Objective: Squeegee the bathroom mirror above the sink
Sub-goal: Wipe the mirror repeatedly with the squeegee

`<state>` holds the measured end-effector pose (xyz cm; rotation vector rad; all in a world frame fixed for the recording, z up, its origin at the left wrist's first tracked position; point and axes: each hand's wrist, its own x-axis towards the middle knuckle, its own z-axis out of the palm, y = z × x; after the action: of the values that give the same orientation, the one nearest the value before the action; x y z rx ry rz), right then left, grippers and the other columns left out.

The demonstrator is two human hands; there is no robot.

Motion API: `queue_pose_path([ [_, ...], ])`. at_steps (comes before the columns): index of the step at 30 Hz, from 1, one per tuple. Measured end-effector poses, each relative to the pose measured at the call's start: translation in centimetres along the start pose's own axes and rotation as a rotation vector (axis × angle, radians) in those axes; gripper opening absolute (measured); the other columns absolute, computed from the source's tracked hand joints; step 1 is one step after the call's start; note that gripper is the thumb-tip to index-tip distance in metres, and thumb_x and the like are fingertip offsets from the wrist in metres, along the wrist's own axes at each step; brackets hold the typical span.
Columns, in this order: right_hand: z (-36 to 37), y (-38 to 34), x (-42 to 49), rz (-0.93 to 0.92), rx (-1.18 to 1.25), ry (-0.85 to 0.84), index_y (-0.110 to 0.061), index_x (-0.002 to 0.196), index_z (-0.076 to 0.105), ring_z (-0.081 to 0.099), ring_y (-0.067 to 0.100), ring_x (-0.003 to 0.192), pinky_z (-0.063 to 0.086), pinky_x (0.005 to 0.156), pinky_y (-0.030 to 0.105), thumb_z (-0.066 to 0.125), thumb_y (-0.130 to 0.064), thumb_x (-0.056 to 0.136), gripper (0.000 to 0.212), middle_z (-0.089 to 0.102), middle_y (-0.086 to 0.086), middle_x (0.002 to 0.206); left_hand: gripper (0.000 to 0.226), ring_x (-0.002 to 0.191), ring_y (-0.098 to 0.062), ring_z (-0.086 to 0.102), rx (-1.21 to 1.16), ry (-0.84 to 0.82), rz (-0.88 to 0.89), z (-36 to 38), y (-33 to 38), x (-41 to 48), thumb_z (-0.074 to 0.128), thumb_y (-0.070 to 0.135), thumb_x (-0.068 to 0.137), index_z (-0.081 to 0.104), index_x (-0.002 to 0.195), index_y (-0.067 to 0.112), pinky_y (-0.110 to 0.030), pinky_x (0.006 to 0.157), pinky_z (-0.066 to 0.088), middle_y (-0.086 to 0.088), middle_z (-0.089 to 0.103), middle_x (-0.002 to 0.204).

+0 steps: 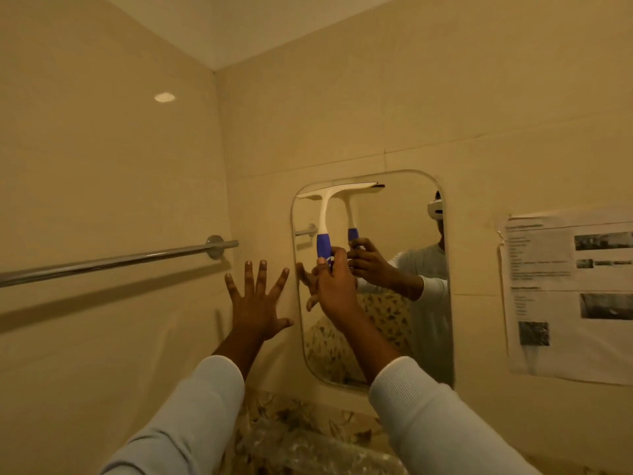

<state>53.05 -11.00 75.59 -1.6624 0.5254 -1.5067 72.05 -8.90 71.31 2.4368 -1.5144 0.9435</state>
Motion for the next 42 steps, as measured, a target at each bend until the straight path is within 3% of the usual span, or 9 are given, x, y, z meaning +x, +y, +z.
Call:
queue_pose_path([
  [4,0.9,1.1,1.0,0.037,0.000,-0.013,-0.022,0.132,0.045,0.071,0.028,0.086,0.064,0.081,0.057,0.046,-0.024,0.112,0.020,0.066,0.007,0.099,0.125,0.146,-0.045,-0.039,-0.023,-0.015,-0.033,0.0,-1.1,-0.8,0.042,0.096,0.073,-0.039,0.150,0.040,-0.079,0.112,-0.011,-0.011,-0.043,0.161],
  [12,2.1,3.8,0.8,0.087,-0.009,0.001,-0.023,0.136,0.046,0.069,0.024,0.086,0.061,0.076,0.041,0.046,-0.028,0.111,0.025,0.067,0.010,0.109,0.110,0.149,-0.042,-0.035,-0.105,0.040,-0.031,1.0,-1.7,-2.0,0.031,0.093,0.081,-0.036,0.151,0.042,-0.075,0.115,-0.013,-0.006,-0.041,0.162],
  [18,1.8,7.9,-2.2,0.118,-0.022,0.004,-0.019,0.128,0.051,0.060,0.015,0.070,0.053,0.067,0.034,0.048,-0.027,0.111,0.019,0.063,0.003,0.087,0.089,0.152,-0.041,-0.031,-0.274,-0.019,-0.123,0.9,-1.6,-2.3,0.022,0.083,0.092,-0.028,0.155,0.044,-0.072,0.117,-0.013,-0.004,-0.035,0.166],
  [25,1.7,11.4,-5.9,0.154,-0.025,-0.012,-0.032,0.122,0.050,0.062,0.019,0.076,0.055,0.071,0.037,0.049,-0.027,0.110,0.013,0.065,0.005,0.094,0.070,0.159,-0.035,-0.004,-0.855,0.028,-0.363,-2.2,2.3,-0.3,0.030,0.067,0.102,0.014,0.164,0.036,-0.061,0.126,0.004,-0.004,0.003,0.174],
  [27,1.6,12.4,-7.1,0.179,-0.006,-0.018,-0.032,0.123,0.051,0.061,0.019,0.077,0.055,0.072,0.038,0.049,-0.027,0.110,0.013,0.065,0.006,0.094,0.065,0.156,-0.033,0.019,-1.036,0.053,-0.376,-2.4,2.8,-0.4,0.035,0.061,0.104,0.031,0.161,0.029,-0.055,0.125,0.022,-0.005,0.024,0.170],
  [30,1.4,13.9,-8.8,0.202,-0.005,-0.011,-0.031,0.121,0.053,0.058,0.016,0.073,0.051,0.068,0.035,0.049,-0.027,0.111,0.011,0.063,0.004,0.090,0.049,0.102,-0.021,0.065,-1.457,0.097,-0.471,-2.8,4.0,-1.8,0.043,0.052,0.106,0.068,0.124,0.014,-0.033,0.083,0.049,-0.006,0.073,0.111],
  [34,1.3,15.9,-11.4,0.263,-0.032,0.001,-0.030,0.113,0.055,0.055,0.015,0.069,0.048,0.063,0.034,0.050,-0.022,0.110,0.010,0.063,0.005,0.086,0.048,0.075,-0.022,0.070,-1.750,-0.091,-0.592,-2.7,6.0,-4.7,0.049,0.046,0.106,0.073,0.104,0.005,-0.031,0.064,0.051,-0.012,0.079,0.091],
  [39,1.3,18.2,-15.4,0.371,-0.068,0.035,-0.026,0.113,0.056,0.059,0.018,0.065,0.048,0.062,0.038,0.051,-0.025,0.110,0.006,0.068,0.008,0.083,0.043,0.104,-0.036,0.072,-1.835,-0.450,-0.601,-1.6,9.1,-8.7,0.055,0.038,0.105,0.071,0.116,0.000,-0.045,0.090,0.059,-0.023,0.075,0.114],
  [42,1.3,17.9,-17.0,0.394,0.003,0.080,-0.033,0.111,0.060,0.064,0.021,0.071,0.051,0.066,0.039,0.055,-0.023,0.108,0.011,0.072,0.012,0.091,0.038,0.096,-0.034,0.070,-1.792,-0.511,-0.593,-0.1,10.1,-10.8,0.059,0.027,0.104,0.067,0.121,-0.006,-0.047,0.091,0.058,-0.025,0.073,0.112],
])
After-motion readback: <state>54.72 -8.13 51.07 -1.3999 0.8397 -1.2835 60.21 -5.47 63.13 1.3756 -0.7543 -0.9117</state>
